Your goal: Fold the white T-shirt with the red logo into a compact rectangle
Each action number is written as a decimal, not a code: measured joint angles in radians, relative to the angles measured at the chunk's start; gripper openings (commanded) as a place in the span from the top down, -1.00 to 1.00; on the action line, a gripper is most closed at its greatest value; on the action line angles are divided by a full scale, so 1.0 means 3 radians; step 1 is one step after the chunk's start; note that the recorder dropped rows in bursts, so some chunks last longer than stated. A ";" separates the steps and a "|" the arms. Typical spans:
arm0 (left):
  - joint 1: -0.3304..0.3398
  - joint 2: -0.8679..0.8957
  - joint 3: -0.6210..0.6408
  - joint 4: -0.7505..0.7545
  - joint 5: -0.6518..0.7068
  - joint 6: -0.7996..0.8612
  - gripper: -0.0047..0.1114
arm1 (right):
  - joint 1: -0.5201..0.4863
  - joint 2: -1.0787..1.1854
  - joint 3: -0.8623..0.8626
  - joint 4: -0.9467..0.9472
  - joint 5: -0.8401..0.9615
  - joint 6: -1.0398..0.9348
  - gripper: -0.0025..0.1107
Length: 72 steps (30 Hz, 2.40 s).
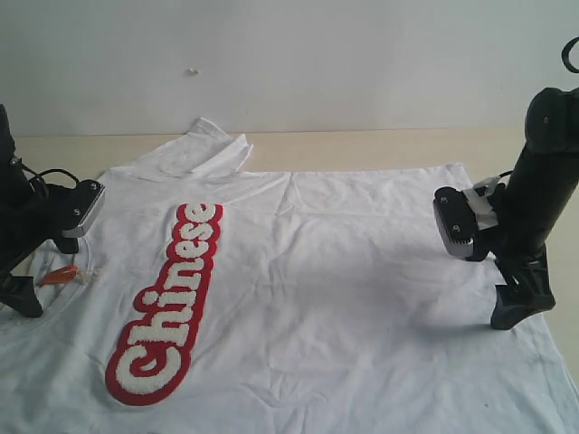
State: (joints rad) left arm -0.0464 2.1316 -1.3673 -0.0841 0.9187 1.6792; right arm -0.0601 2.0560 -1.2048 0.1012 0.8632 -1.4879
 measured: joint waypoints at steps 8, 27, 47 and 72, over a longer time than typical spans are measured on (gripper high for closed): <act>0.0005 0.0002 -0.0006 -0.0025 0.0007 -0.0014 -0.87 | 0.0000 0.0021 -0.0028 0.0000 0.0008 0.0133 -0.78; 0.0013 -0.0015 0.0083 -0.0333 -0.0141 -0.0136 -0.66 | 0.0000 0.0027 -0.0028 -0.0021 -0.0068 0.0343 0.55; 0.0013 -0.0026 0.0100 -0.0481 -0.0201 -0.0375 0.89 | 0.0000 -0.0048 -0.0006 -0.0027 -0.0112 0.0487 0.96; 0.0041 -0.1631 0.0175 -0.0252 -0.0276 -0.0612 0.90 | 0.0000 -0.1353 -0.0379 -0.0489 0.0289 0.0593 0.96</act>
State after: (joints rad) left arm -0.0339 1.6424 -1.3149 -0.1596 0.8361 1.4956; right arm -0.0601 1.6500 -1.3183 -0.0454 0.9500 -1.3100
